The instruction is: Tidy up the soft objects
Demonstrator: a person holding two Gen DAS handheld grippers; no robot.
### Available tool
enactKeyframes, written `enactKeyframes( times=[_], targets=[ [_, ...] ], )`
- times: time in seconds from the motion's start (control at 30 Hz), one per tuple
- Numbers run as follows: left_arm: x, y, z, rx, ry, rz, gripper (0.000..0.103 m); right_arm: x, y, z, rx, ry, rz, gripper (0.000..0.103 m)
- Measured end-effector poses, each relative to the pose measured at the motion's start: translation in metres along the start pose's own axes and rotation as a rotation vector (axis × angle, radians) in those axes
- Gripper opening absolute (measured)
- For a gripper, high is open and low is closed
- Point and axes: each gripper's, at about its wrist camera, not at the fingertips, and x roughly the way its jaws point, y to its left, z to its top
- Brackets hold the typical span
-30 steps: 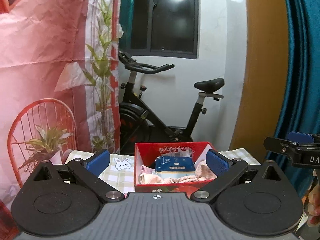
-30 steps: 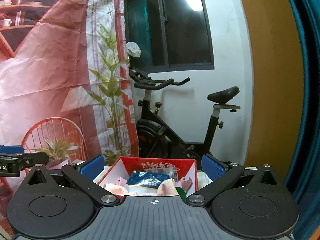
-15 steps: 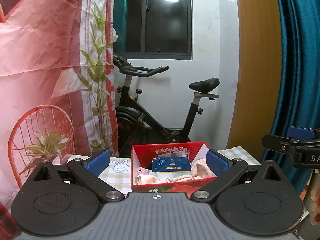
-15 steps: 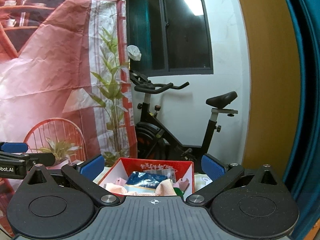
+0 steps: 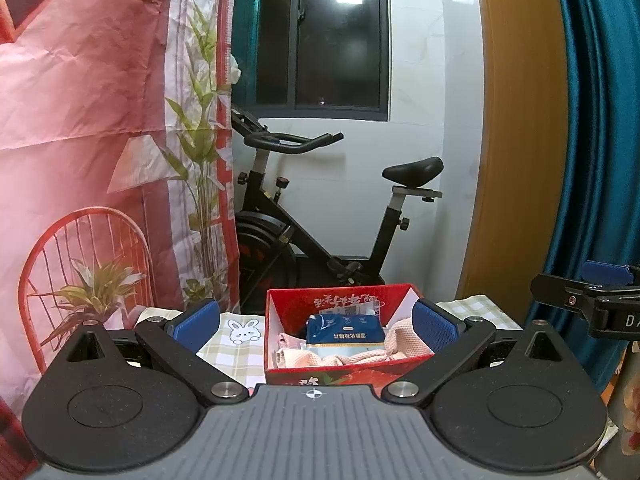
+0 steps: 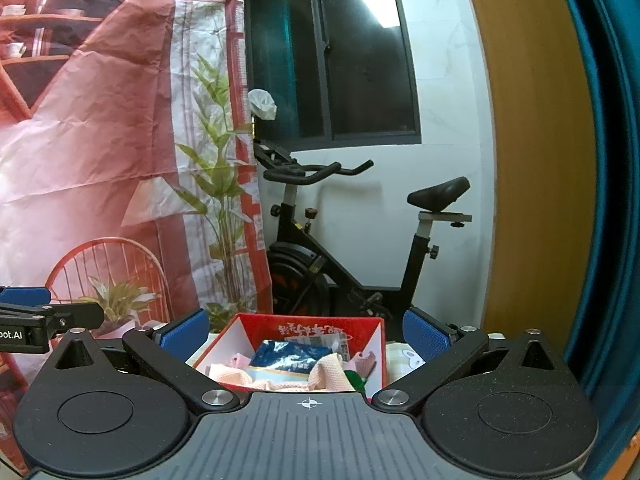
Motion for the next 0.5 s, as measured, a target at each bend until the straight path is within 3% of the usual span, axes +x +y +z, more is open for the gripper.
enactKeyframes(
  times=[0.5],
  targets=[
    [-0.0013,0.0001,-0.0004,0.000,-0.003,0.006,0.103,0.0005,-0.0009,-0.0005,0.002,0.000,0.000,0.103]
  ],
)
